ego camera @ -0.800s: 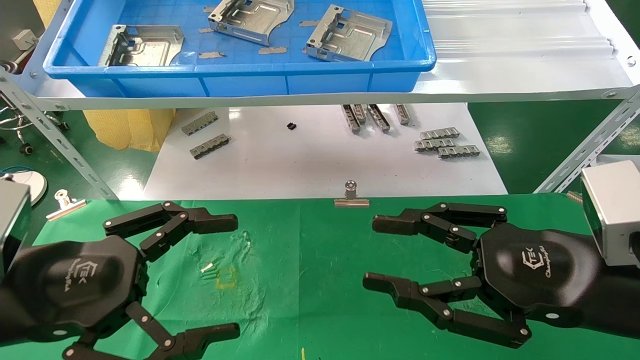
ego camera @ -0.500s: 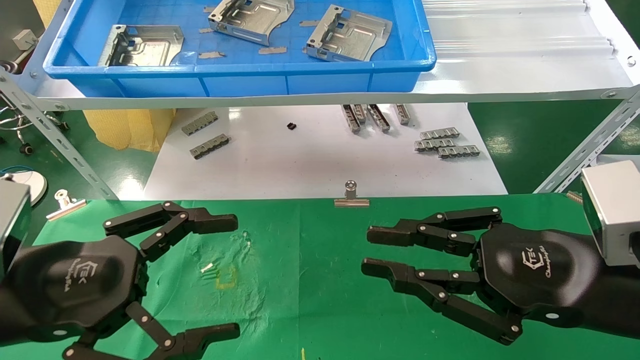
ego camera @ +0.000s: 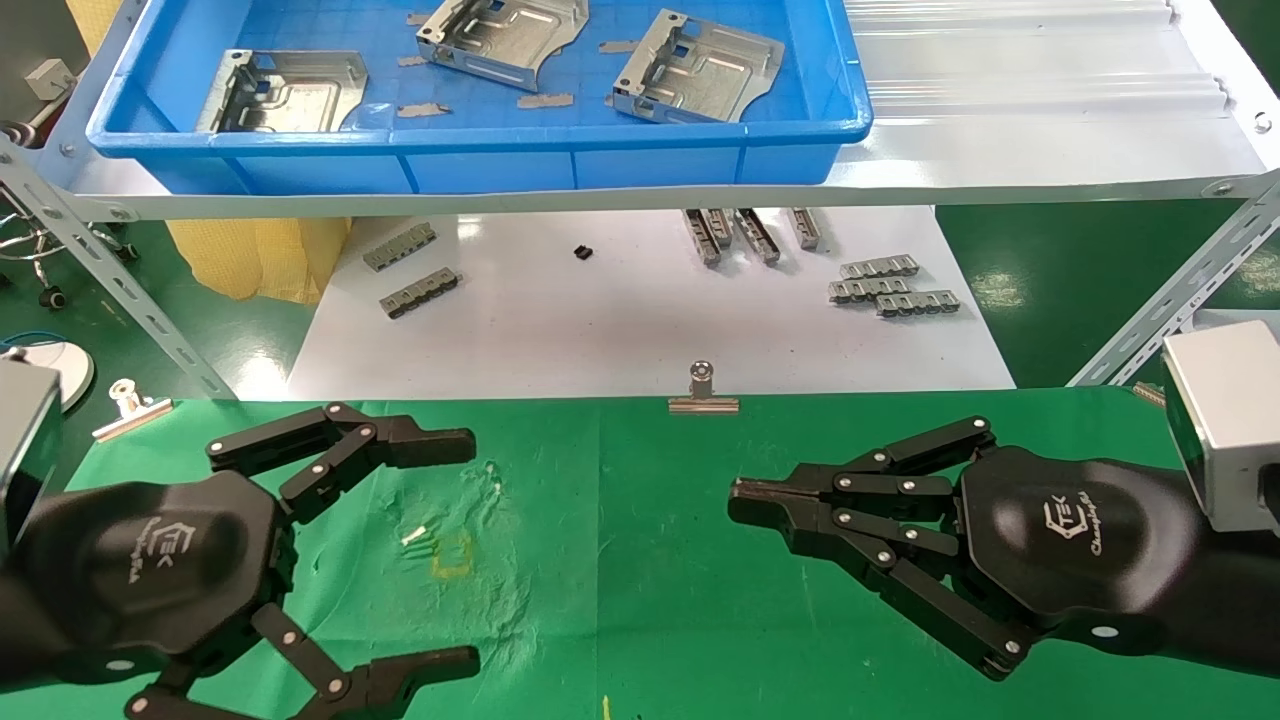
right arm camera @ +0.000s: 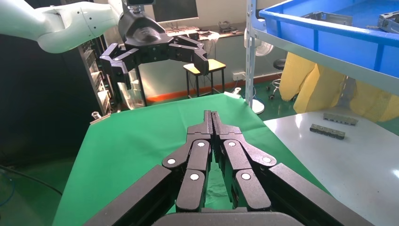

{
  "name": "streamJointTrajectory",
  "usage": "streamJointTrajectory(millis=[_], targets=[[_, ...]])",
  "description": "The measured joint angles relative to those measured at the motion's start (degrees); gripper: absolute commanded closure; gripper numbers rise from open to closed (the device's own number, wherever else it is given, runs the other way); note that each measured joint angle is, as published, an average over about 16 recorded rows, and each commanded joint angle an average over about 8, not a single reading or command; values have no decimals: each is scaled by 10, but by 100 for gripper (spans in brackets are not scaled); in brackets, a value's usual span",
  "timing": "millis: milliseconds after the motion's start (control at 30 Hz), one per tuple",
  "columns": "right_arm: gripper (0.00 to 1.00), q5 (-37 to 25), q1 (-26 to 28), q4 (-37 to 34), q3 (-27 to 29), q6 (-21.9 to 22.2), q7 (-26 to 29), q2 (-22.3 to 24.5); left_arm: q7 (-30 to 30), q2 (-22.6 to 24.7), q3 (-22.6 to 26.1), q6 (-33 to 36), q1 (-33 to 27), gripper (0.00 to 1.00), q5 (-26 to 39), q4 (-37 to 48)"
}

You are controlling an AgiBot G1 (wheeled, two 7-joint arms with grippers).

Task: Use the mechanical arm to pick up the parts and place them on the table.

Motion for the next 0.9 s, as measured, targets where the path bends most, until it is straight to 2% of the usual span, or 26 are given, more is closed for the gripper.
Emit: streamJointTrajectory(millis=[433, 667, 700, 900], targets=[[100, 0, 0, 0, 0, 0, 0, 0, 0, 3, 0, -1, -5, 0, 1, -1], [99, 0, 0, 0, 0, 0, 0, 0, 3, 26, 6, -7, -58, 0, 21, 20], [94, 0, 0, 0, 0, 0, 0, 0, 4, 32, 9, -8, -73, 0, 27, 30], [19, 0, 0, 0, 0, 0, 0, 0, 20, 94, 31, -35, -198, 0, 89, 136]])
